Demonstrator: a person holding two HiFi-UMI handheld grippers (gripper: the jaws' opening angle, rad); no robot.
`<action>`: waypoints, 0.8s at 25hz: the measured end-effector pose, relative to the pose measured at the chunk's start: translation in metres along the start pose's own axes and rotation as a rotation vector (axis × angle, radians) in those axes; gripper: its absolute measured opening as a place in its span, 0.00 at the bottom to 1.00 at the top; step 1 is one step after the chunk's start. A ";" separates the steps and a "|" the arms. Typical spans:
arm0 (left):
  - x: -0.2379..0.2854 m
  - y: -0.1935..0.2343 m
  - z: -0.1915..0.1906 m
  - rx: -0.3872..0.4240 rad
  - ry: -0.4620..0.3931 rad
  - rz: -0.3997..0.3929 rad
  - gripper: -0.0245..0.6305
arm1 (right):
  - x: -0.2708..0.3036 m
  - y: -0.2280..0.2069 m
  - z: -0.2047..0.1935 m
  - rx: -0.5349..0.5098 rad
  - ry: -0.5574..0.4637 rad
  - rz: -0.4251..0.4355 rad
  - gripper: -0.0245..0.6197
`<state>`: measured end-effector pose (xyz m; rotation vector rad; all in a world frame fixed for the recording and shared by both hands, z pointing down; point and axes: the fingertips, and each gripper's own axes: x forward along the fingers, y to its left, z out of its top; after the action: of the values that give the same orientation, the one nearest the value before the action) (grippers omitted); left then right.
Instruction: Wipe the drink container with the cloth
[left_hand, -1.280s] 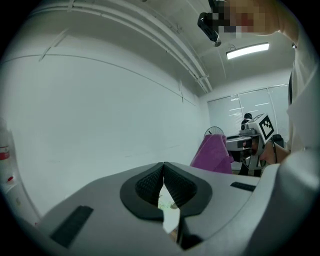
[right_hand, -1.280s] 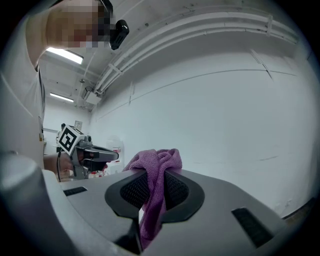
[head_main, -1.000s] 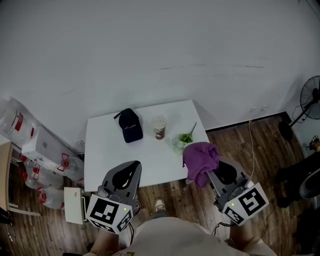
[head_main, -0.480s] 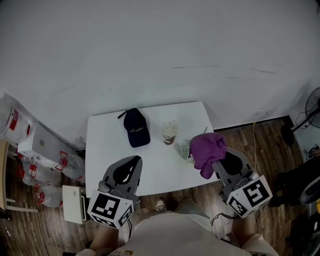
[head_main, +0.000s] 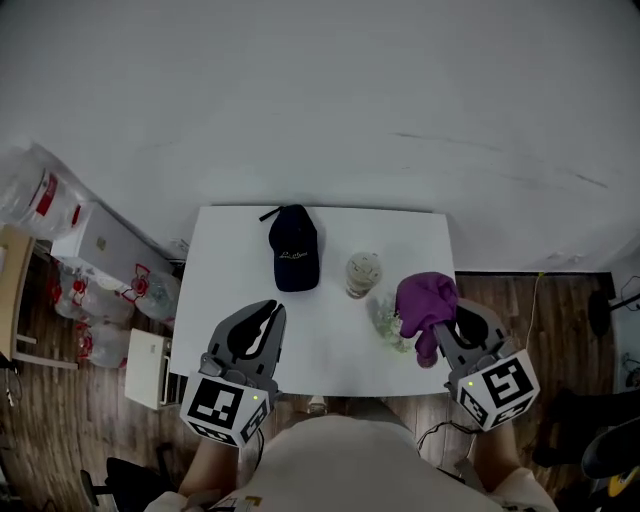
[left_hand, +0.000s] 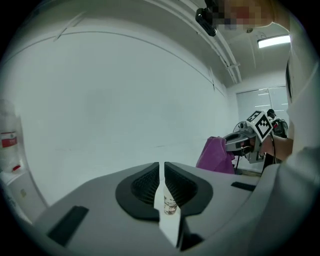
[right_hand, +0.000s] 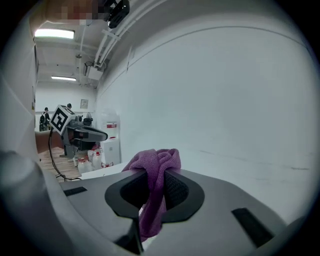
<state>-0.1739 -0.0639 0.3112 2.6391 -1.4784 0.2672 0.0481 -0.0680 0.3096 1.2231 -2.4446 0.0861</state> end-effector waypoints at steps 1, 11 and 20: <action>0.007 -0.001 0.000 0.003 0.002 0.006 0.08 | 0.007 -0.007 0.000 0.008 -0.006 0.013 0.15; 0.087 -0.040 -0.008 0.100 0.049 -0.035 0.59 | 0.054 -0.060 -0.004 0.011 -0.022 0.150 0.15; 0.162 -0.059 -0.080 0.059 0.178 -0.072 0.67 | 0.070 -0.093 -0.021 0.075 -0.051 0.172 0.15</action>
<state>-0.0489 -0.1539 0.4222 2.6271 -1.3373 0.5312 0.0896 -0.1730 0.3445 1.0555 -2.6082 0.1996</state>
